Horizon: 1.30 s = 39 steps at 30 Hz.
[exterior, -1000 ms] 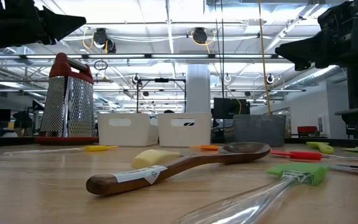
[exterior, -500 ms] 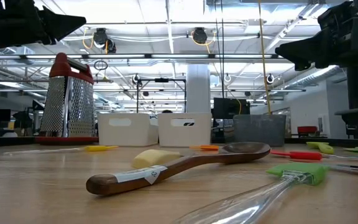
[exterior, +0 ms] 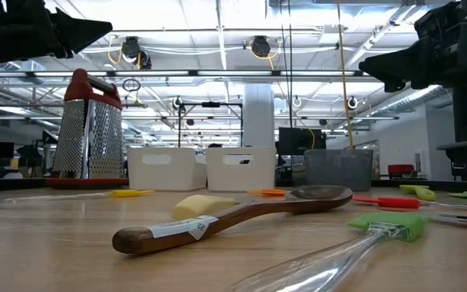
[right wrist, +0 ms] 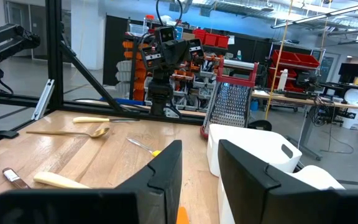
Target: Pick & Place Kitchen Items
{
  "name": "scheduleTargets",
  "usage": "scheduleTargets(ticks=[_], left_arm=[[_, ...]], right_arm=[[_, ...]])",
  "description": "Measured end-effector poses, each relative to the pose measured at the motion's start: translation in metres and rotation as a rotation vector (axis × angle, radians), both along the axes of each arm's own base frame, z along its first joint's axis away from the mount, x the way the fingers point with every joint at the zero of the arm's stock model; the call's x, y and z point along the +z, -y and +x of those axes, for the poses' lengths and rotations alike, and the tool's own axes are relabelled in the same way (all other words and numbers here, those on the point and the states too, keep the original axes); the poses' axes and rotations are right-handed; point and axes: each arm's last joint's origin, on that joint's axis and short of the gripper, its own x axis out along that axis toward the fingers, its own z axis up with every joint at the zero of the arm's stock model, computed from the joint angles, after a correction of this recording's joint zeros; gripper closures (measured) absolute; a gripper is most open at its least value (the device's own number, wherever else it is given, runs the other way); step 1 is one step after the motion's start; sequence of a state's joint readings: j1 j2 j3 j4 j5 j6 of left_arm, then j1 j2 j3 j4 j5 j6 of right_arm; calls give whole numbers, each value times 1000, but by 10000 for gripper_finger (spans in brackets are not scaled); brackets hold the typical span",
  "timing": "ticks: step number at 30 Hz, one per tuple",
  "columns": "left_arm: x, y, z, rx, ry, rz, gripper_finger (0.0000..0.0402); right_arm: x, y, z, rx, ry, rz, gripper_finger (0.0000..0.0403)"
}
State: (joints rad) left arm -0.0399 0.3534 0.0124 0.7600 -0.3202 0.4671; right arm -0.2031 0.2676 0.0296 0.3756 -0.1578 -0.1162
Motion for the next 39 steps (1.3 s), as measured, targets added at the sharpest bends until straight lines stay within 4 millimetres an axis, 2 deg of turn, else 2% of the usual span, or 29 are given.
scheduleTargets(ticks=[19, 39], left_arm=[[1, 0, 0, -6, 11, -7, 369], [-1, 0, 0, -107, 64, -226, 369]], right_arm=[[0, 0, 0, 0, 0, 0, 303], [0, 0, 0, 0, 0, 0, 303]])
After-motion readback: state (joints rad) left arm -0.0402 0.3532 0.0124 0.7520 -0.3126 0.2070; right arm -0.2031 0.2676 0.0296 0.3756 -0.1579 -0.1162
